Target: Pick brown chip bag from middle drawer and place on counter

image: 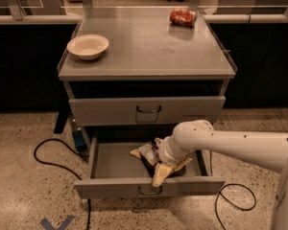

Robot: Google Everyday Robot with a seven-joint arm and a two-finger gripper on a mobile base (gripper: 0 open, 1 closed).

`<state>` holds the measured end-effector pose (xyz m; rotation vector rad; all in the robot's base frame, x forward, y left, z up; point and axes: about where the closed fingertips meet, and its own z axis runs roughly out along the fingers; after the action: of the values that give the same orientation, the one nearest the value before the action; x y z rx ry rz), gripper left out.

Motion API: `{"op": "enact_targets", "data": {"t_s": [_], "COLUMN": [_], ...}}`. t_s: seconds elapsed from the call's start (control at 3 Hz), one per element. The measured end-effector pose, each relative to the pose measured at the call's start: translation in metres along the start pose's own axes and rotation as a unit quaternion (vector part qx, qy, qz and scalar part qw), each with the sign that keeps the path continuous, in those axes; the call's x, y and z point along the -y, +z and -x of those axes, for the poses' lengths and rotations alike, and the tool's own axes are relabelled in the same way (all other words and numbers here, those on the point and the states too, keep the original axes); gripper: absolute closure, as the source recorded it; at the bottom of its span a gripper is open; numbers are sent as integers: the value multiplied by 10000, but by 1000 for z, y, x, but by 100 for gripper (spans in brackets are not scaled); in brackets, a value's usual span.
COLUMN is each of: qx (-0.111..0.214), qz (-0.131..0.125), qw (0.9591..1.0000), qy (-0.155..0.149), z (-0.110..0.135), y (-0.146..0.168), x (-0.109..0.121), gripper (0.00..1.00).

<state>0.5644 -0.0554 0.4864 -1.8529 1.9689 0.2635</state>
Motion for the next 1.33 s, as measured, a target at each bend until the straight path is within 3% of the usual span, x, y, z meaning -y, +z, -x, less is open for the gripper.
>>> {"op": "enact_targets", "data": {"t_s": [0.33, 0.67, 1.0, 1.33], "qx": [-1, -34, -35, -35], "qz": [-2, -86, -20, -20], "qw": [10000, 9999, 9998, 9998], "qy": [1, 138, 210, 210], "z": [0, -21, -28, -28], "y": [0, 18, 33, 33], "x": [0, 27, 40, 40], "gripper": [0, 0, 0, 0]}}
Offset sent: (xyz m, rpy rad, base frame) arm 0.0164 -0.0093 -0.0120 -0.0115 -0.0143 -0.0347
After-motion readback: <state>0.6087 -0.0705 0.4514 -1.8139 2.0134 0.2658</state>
